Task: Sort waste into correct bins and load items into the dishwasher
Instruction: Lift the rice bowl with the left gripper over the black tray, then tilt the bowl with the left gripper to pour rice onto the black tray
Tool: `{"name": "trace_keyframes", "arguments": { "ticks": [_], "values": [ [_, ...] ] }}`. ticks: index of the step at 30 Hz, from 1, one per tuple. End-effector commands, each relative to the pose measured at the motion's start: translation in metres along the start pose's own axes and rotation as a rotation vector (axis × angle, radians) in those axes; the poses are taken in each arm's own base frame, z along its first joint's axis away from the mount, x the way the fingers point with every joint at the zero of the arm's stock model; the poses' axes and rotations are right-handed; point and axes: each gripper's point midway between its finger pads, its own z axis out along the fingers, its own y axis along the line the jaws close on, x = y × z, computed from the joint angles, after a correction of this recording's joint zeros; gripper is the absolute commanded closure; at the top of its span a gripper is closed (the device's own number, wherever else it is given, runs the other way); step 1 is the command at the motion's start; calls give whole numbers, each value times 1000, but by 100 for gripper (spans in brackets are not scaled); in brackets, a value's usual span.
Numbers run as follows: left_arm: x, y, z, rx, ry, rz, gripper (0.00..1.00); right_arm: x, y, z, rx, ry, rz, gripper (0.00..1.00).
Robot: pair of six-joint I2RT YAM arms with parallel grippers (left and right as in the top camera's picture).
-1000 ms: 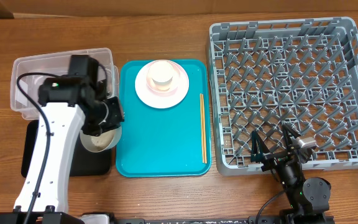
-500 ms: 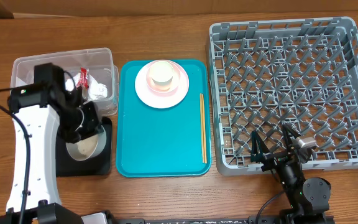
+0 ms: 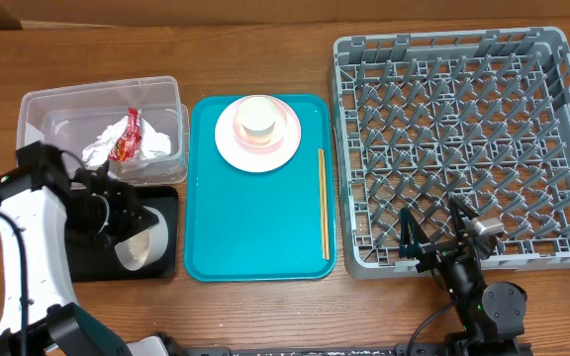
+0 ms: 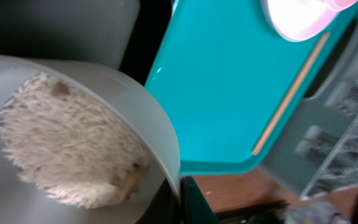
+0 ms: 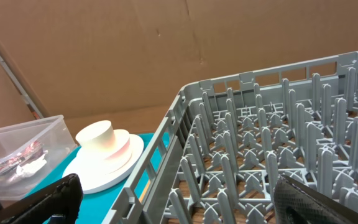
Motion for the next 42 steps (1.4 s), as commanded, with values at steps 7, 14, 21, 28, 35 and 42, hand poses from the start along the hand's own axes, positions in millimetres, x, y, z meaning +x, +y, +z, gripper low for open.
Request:
{"name": "trace_keyframes", "arguments": {
  "ticks": [7,14,21,28,35,42],
  "values": [
    [1,0,3,193,-56,21,96,1,-3,0,8,-8,0,0],
    [2,-10,12,302,-72,40,96,1,-3,0,8,-8,0,0],
    [3,-14,20,363,-81,47,96,1,-3,0,8,-8,0,0],
    [-1,-9,18,376,-108,31,96,1,-3,0,8,-8,0,0],
    [-17,4,-5,451,-222,-25,96,1,-3,0,8,-8,0,0],
    [-34,36,-35,485,-392,-82,96,1,-3,0,8,-8,0,0]
  ]
}}
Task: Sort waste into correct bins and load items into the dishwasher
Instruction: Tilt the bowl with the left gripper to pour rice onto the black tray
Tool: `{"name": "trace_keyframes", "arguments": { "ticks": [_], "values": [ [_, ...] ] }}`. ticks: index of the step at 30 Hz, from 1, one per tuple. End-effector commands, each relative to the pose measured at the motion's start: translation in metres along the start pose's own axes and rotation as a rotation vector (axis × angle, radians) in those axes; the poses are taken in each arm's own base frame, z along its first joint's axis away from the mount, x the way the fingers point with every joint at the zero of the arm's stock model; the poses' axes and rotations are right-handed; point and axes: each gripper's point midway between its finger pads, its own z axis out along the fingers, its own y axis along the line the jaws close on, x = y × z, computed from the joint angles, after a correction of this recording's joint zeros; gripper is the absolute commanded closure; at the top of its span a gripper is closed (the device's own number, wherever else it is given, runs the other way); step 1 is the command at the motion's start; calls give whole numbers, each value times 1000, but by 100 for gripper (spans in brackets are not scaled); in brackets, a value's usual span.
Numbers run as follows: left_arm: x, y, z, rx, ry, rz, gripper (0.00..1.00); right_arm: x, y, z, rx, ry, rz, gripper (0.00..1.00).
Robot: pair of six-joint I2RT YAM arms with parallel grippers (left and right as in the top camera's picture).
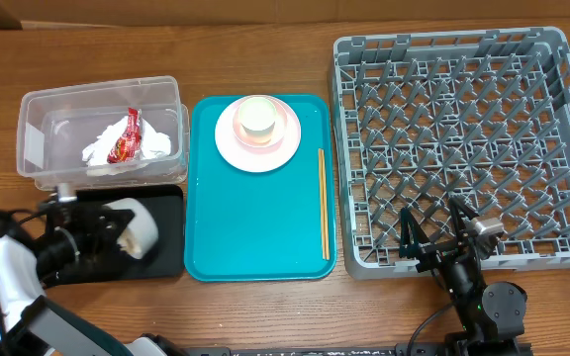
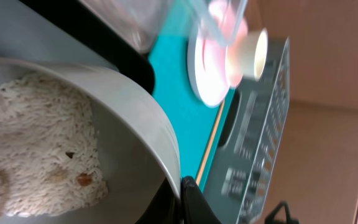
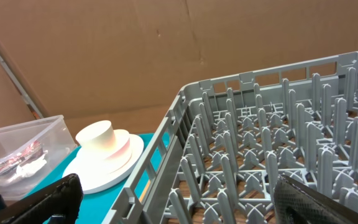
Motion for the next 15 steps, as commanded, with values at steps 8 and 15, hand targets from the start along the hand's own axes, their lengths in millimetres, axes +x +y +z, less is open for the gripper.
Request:
{"name": "trace_keyframes", "arguments": {
  "ticks": [8,15],
  "values": [
    [-21,-25,-32,227,-187,117,96,1,-3,0,8,-8,0,0],
    [-32,-37,-39,302,-246,201,96,1,-3,0,8,-8,0,0]
  ]
}}
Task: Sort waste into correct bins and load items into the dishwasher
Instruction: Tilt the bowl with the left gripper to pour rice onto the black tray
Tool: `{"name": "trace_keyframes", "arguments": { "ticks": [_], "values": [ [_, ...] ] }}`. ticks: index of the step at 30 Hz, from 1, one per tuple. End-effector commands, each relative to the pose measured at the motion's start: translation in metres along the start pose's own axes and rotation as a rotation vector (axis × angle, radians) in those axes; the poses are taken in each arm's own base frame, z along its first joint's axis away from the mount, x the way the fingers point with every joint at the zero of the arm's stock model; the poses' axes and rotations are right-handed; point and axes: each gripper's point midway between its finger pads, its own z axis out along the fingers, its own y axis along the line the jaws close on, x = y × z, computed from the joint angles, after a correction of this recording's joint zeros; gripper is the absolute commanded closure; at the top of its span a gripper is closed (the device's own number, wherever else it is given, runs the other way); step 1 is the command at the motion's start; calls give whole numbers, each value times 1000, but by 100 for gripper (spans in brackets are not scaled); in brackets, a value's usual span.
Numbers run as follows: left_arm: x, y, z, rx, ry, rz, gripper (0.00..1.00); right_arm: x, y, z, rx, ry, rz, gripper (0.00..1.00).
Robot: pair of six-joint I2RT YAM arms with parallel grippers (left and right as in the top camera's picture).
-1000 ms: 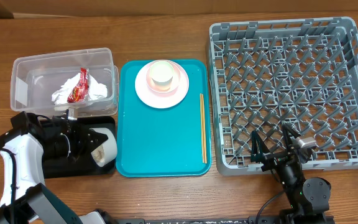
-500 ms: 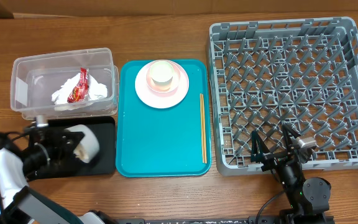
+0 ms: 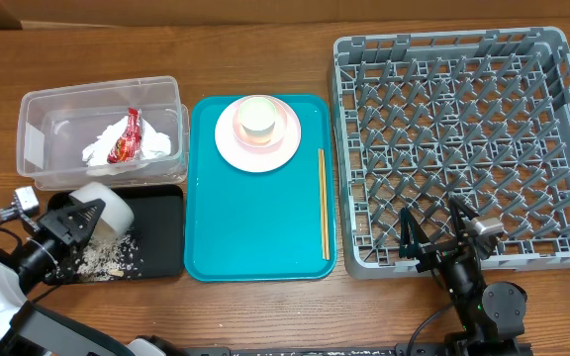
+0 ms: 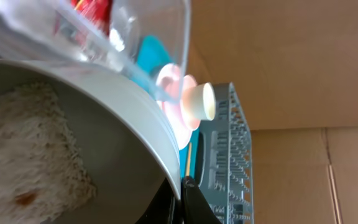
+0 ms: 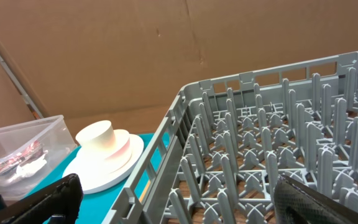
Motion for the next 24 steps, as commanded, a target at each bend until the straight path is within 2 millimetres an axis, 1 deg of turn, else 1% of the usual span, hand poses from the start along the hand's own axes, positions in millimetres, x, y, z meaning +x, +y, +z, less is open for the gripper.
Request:
{"name": "trace_keyframes", "arguments": {
  "ticks": [1,6,12,16,17,18,20,22,24],
  "values": [
    [-5,-21,-4,110,-50,82,96,0,-3,0,8,-9,0,0],
    [-11,-34,-6,186,-79,100,96,0,-3,0,8,-9,1,0],
    [-10,-39,-7,214,-82,77,96,0,-3,0,8,-9,0,0],
    [-16,-42,-8,238,-100,110,96,0,-3,0,8,-9,0,0],
    [-17,-43,-8,242,-98,86,96,0,-3,0,8,-9,0,0],
    [-16,-47,-9,268,-99,57,96,0,-3,0,8,-9,1,0],
    [-17,-55,-12,313,-112,65,96,0,-3,0,8,-9,0,0],
    [-20,-55,-12,316,-119,98,96,0,-3,0,8,-9,1,0],
    [-19,-51,-11,290,-111,89,96,0,-3,0,8,-9,0,0]
  ]
}}
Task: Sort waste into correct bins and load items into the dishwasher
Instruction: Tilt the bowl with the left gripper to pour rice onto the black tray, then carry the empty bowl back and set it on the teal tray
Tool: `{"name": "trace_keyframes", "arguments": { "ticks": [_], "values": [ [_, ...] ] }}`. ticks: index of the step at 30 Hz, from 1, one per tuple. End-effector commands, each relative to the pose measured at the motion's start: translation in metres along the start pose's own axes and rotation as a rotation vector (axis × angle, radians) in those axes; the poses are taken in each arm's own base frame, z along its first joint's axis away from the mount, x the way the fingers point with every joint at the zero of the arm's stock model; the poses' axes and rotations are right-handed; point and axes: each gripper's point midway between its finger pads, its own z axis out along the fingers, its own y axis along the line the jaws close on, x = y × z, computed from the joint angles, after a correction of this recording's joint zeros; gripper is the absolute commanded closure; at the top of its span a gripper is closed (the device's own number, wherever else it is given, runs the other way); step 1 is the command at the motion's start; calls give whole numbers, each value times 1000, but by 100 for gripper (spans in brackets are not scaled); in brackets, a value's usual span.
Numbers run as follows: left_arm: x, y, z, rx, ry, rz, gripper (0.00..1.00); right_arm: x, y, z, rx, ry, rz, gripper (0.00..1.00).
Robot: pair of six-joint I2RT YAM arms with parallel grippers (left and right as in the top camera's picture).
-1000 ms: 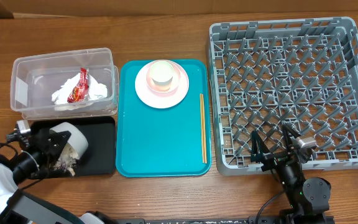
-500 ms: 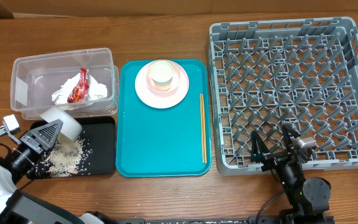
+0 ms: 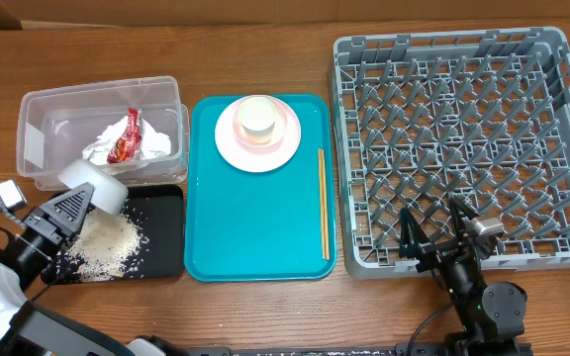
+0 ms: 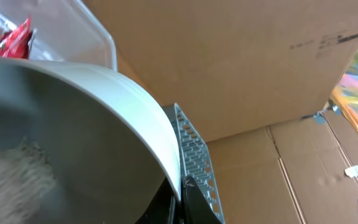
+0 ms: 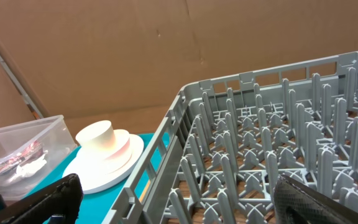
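Observation:
My left gripper is shut on the rim of a white bowl, which it holds tipped over the black tray. A pile of rice lies on that tray. In the left wrist view the bowl fills the frame, with a little rice still inside and the left gripper pinching its rim. My right gripper stands open at the front edge of the grey dish rack; in its own view the right gripper holds nothing.
A clear bin with a red wrapper and crumpled paper stands behind the black tray. The teal tray carries a pink plate with a cup and a chopstick.
The bowl is tipped further and sits nearer the clear bin. The rice on the black tray has grown from a thin scatter to a pile. My right arm has not moved.
At first my left gripper held the rice-filled bowl over the bare black tray. Then the bowl lay on its side above the tray. Then some rice was scattered on the tray, and now most of it lies there in a pile.

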Motion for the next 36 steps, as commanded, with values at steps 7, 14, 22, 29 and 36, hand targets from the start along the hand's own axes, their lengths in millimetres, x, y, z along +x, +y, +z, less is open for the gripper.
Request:
{"name": "trace_keyframes", "arguments": {
  "ticks": [7,14,22,29,36],
  "values": [
    [3,-14,-2,53,-19,-26,96,1,-3,0,8,-8,0,0],
    [-4,-18,-2,83,-26,-73,96,1,-3,0,8,-8,0,0],
    [-2,-8,-1,26,-12,-116,96,1,-3,0,8,-8,0,0],
    [-7,-9,0,-19,3,-163,96,1,-3,0,8,-8,0,0],
    [1,-17,28,-266,194,-80,96,1,-3,0,8,-8,0,0]
  ]
}}
